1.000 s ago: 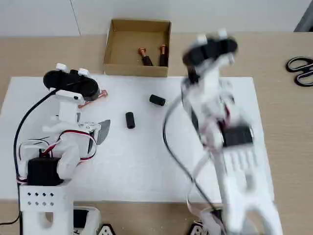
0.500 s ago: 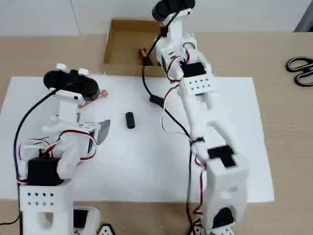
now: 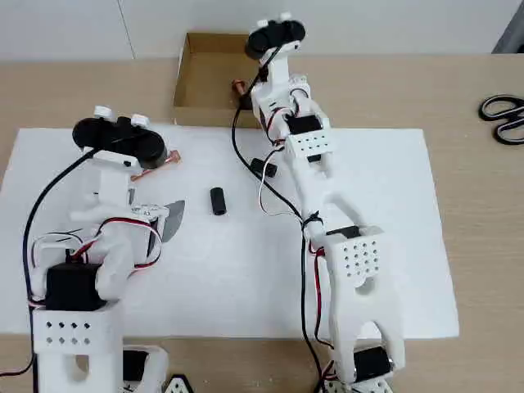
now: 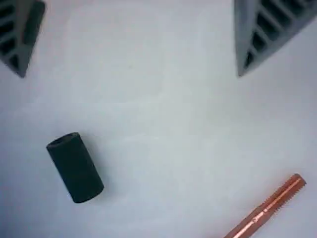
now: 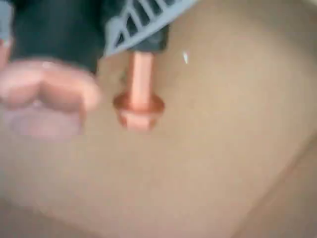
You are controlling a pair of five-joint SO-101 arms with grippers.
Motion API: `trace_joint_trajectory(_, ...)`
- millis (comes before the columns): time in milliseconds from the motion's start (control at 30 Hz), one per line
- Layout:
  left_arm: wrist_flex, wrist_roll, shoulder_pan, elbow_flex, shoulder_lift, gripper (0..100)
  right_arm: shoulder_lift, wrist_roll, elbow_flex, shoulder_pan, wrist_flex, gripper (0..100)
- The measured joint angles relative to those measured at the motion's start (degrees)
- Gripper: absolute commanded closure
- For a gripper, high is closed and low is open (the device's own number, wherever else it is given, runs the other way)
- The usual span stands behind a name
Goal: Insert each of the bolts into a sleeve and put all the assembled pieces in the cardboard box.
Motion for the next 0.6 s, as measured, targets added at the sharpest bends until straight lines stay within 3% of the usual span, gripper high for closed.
trace_joint_trajectory(133,0.0,0.0,0.0,0.0,0.0,74,1.93,0.0,-0.35,0.0,0.0,98.9)
trace_joint_trajectory(400,0.0,0.0,0.0,0.0,0.0,74,3.6,0.09,-0.53,0.0,-0.09,81.6)
trace_joint_trajectory(600,0.0,0.0,0.0,0.0,0.0,74,3.87,0.09,-1.67,-0.09,-0.09,81.5)
